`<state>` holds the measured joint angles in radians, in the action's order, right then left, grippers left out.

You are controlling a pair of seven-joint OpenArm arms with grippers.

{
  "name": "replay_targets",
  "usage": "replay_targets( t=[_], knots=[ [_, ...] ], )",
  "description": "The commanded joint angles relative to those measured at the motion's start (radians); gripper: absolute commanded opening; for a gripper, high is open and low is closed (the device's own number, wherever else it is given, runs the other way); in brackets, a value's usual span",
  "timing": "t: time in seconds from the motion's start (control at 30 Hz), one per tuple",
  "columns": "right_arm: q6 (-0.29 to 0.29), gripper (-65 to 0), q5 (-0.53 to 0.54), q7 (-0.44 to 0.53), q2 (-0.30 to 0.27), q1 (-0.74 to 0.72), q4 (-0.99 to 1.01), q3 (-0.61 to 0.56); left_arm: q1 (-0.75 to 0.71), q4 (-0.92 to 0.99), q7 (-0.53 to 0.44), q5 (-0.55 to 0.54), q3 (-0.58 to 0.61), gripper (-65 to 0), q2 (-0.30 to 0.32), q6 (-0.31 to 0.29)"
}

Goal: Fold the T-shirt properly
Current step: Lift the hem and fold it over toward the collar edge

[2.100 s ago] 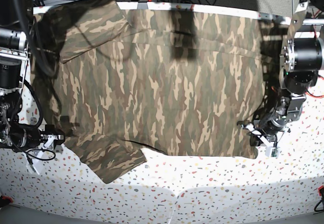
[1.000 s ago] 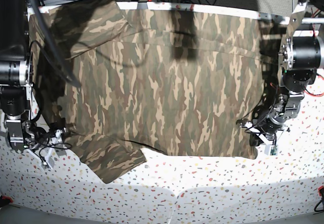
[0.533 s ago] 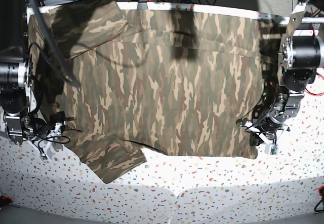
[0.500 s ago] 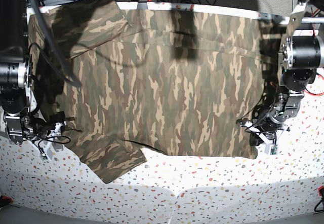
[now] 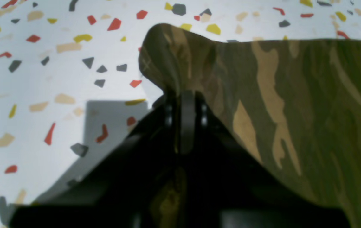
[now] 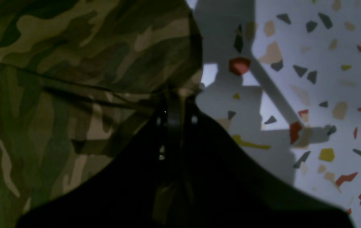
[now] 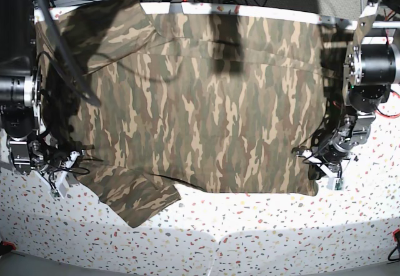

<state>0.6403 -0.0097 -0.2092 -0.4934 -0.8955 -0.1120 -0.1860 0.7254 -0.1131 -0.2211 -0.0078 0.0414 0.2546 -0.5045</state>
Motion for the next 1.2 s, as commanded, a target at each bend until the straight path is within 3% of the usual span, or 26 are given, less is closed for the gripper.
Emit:
replay_targets(
  t=[0.0,0.1,0.23,0.33,0.47,0.6,0.73,0.83,1.03,1.17],
  knots=[
    [0.022,-65.0,0.002,0.023,-0.017,-0.048,-0.021,0.0,0.023,-0.005,0.01,-0.013,0.003,-65.0,0.012,-0.001],
    [0.058,-65.0,0.024,0.023,-0.025,-0.051,-0.047,0.0,0.023,-0.011,0.01,-0.026,0.003,-65.0,0.016,-0.001],
    [0.058,-65.0,0.105,0.018,-0.05,-0.051,-0.092,0.0,0.023,-0.048,0.031,-0.027,0.003,-65.0,0.018,-0.001],
    [0.058,-65.0,0.123,-0.03,-0.06,-0.051,-0.131,0.0,0.023,-0.111,0.13,-0.029,0.003,-65.0,0.018,-0.001],
    [0.058,-65.0,0.126,-0.056,-0.061,-0.048,-0.151,0.0,0.022,-0.199,0.267,-0.133,0.003,-65.0,0.018,-0.003],
    [0.058,-65.0,0.238,-0.053,-0.08,-0.048,-0.181,0.0,0.022,-0.275,0.367,-0.161,0.003,-65.0,0.018,-0.005],
    [0.058,-65.0,0.284,-0.072,-0.108,-0.048,-0.222,0.0,0.021,-0.346,0.43,-0.164,0.003,-65.0,0.018,-0.005],
    [0.058,-65.0,0.3,-0.077,-0.129,-0.036,-0.254,0.0,0.004,-0.415,0.445,-0.23,0.003,-65.0,0.021,-0.005],
    [0.058,-65.0,0.422,-0.132,-0.162,0.094,-0.442,0.0,-0.138,-0.65,0.485,-0.275,0.002,-65.0,0.043,-0.004],
    [0.058,-65.0,0.573,-0.201,-0.206,0.263,-0.67,0.0,-0.274,-0.83,0.488,-0.329,0.002,-65.0,0.078,0.012]
  ],
)
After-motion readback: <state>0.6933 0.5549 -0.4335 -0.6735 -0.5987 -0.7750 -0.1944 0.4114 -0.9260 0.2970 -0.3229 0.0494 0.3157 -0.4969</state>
